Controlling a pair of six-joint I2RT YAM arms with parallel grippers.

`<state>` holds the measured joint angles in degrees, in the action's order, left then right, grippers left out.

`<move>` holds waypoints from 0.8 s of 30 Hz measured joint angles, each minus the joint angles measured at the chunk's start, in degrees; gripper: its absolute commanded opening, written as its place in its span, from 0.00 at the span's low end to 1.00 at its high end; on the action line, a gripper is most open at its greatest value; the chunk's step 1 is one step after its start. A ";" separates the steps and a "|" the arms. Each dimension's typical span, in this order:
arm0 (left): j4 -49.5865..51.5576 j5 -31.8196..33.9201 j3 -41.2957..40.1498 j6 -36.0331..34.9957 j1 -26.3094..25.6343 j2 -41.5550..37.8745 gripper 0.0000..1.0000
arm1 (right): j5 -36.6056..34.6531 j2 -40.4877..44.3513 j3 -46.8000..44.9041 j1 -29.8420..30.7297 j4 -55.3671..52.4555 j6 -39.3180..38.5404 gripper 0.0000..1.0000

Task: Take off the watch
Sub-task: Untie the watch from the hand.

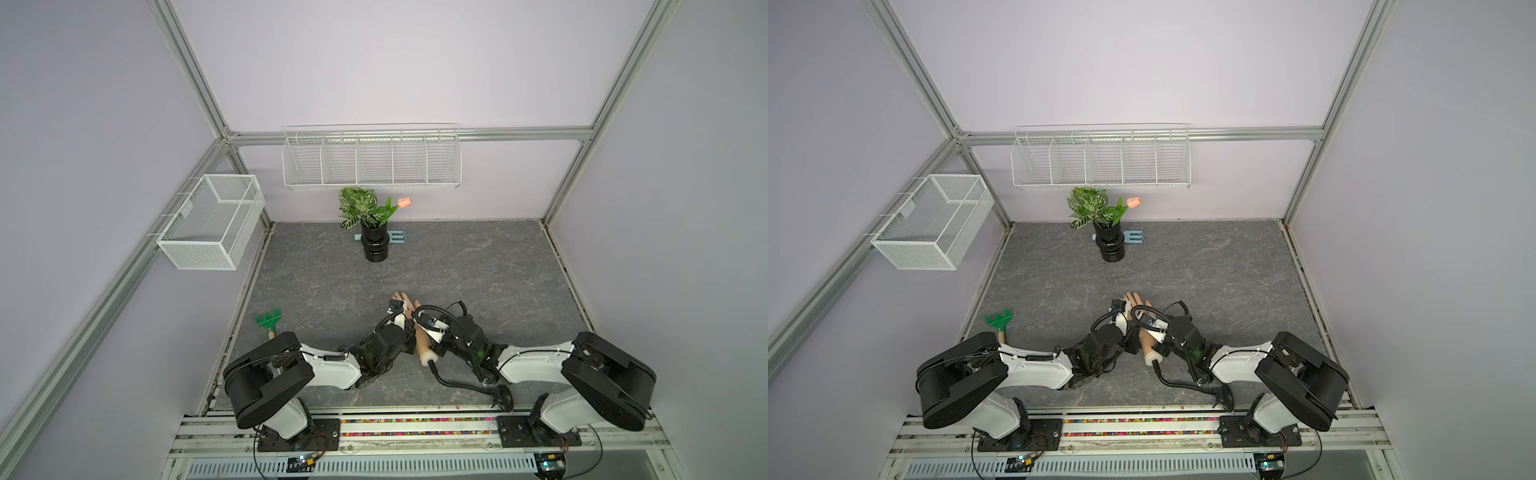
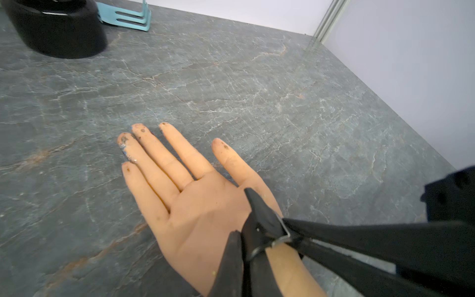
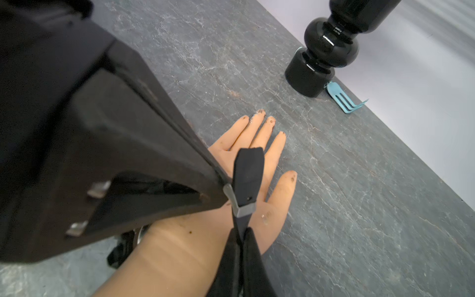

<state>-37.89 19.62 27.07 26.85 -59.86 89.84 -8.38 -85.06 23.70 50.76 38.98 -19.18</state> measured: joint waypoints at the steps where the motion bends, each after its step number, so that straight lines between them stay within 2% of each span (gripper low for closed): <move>1: -0.87 -0.63 0.04 -0.15 0.24 0.61 0.00 | 0.24 0.00 0.31 -0.04 -1.01 -0.20 0.13; 6: -4.15 -2.16 0.50 -0.17 1.42 2.60 0.00 | 1.09 -0.02 2.45 0.04 -3.82 -1.18 0.26; 10: -3.08 -2.54 2.38 -0.33 1.66 3.69 0.00 | 0.68 0.22 2.60 0.02 -4.13 -0.24 0.34; 17: -4.07 -3.72 2.73 -0.35 1.66 4.11 0.00 | -0.48 3.91 1.97 0.81 -4.20 2.01 0.36; 24: -3.85 -3.37 3.02 -0.35 1.75 4.15 0.00 | -5.84 1.97 1.51 1.57 -0.98 2.45 0.33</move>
<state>-41.74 16.25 30.09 26.50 -58.11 94.00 -14.22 -83.09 25.21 52.34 38.00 -16.73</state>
